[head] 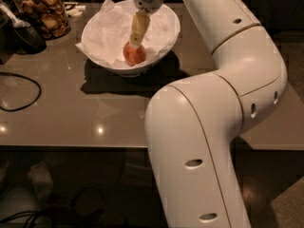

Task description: Pick apple from white bowl

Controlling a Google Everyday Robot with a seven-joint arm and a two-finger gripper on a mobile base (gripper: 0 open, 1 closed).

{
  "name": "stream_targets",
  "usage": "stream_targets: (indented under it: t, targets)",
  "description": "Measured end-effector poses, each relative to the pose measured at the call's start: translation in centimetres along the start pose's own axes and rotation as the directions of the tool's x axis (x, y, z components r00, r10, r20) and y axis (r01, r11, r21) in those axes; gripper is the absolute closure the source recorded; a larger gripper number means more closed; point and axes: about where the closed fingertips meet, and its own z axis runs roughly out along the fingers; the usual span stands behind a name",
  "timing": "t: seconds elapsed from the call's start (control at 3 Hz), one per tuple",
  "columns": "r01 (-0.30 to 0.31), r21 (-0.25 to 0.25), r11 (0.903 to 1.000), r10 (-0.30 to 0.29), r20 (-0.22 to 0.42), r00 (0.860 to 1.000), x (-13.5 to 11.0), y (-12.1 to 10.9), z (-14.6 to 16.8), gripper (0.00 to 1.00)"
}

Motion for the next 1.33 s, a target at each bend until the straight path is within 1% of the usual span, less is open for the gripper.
stream_targets:
  t: [0.33,1.0,1.33]
  targets:
    - [-0.02,-0.03,0.9993,0.02,0.015,1.0,0.0,0.1,1.0,0.25]
    - [-0.05,-0.061,0.9969,0.052,0.031,0.998,-0.1,0.2,2.0,0.25]
    - [-0.069,-0.081,0.9943,0.073,0.039,0.997,-0.2,0.3,2.7,0.27]
